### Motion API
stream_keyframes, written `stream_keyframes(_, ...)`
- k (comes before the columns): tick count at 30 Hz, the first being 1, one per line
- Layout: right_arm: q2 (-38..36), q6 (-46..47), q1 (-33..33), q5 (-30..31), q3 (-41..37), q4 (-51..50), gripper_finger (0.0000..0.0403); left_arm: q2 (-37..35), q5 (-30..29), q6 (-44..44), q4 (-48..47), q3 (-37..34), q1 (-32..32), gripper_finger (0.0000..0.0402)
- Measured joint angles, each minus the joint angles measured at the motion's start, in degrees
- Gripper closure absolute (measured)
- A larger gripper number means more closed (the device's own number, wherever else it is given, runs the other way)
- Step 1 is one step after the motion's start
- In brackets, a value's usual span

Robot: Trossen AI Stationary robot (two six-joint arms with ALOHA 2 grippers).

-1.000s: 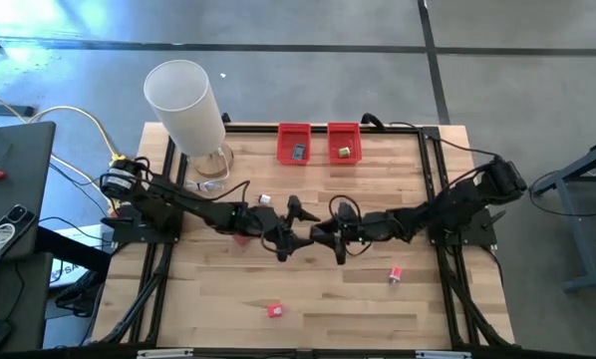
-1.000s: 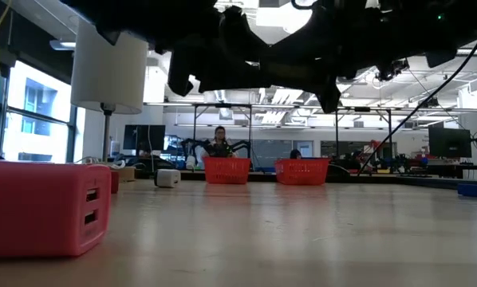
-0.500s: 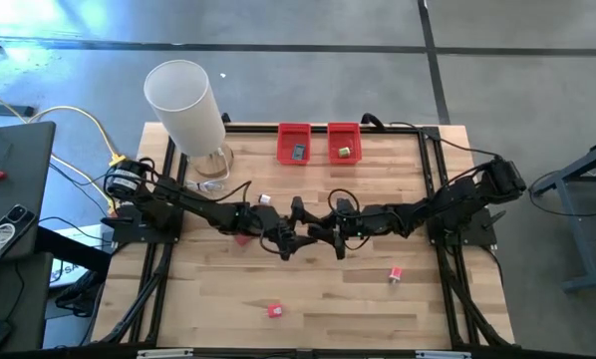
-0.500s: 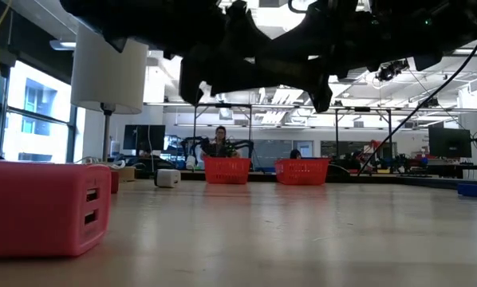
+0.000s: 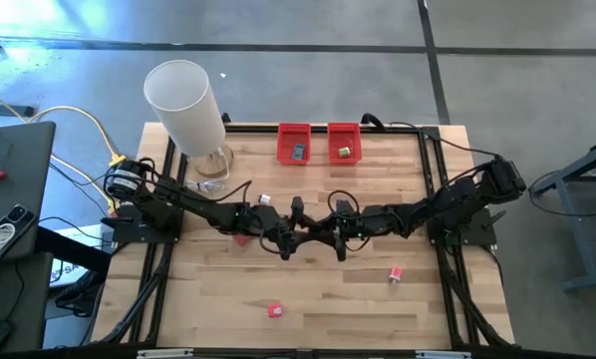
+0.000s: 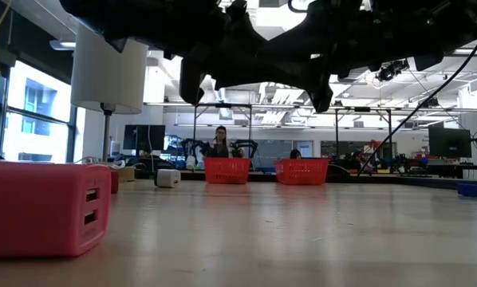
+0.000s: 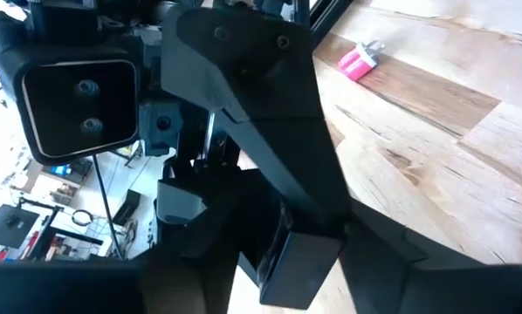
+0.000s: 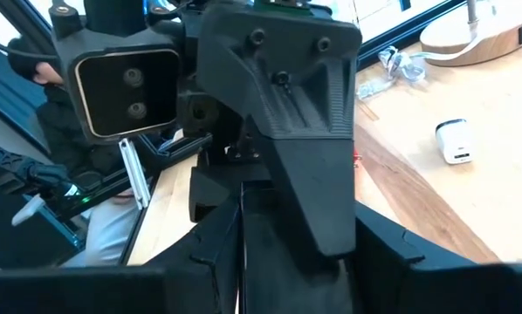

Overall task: Pick & Place Office items
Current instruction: Put the black timer into the left red bin

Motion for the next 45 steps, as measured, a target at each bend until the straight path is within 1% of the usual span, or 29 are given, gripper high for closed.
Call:
stream_keyframes(6,0.0,0.04,-0.02,0.02,0.0,-0.67,0.0256,0.0,0.02,0.0,-0.07,0.0,-0.02,0.0286)
stream_keyframes(11,0.0,-0.97,-0.04,-2.2,0.0,-0.78,0.025,0.0,0.0,-0.02,-0.17,0.0,-0.06,0.0315)
stream_keyframes(14,0.0,-1.21,-0.04,-2.95,0.02,-0.76,0.0235,0.0,0.07,0.54,-0.01,0.0,-0.06,0.0327)
stream_keyframes(19,0.0,-1.22,-0.01,-2.76,0.02,-1.04,0.0195,0.0,-0.01,-1.71,-0.29,0.0,-0.02,0.0344)
stream_keyframes(25,0.0,-1.6,-0.02,-2.98,0.02,-0.96,0.0137,0.0,-0.13,-3.04,-1.98,0.0,-0.02,0.0347)
stream_keyframes(29,0.0,-2.75,-0.02,-2.93,0.02,-1.48,0.0112,0.0,-1.07,-3.1,-2.55,0.0,-0.12,0.0347)
stream_keyframes(34,0.0,-3.11,-0.02,-3.07,0.02,-2.1,0.0106,0.0,-1.32,-5.3,-2.76,0.0,-0.17,0.0347)
stream_keyframes(38,-0.08,-3.12,-0.02,-4.72,0.02,-3.99,0.0105,0.0,-1.41,-5.6,-2.82,0.0,-0.17,0.0347)
stream_keyframes(40,-0.85,-3.1,-0.02,-5.92,0.0,-6.67,0.0105,0.0,-1.76,-5.6,-2.86,0.0,-0.17,0.0347)
stream_keyframes(45,-4.03,-2.58,-0.02,-5.86,0.0,-13.93,0.0105,0.0,-2.73,-5.6,-2.86,0.0,-0.19,0.0347)
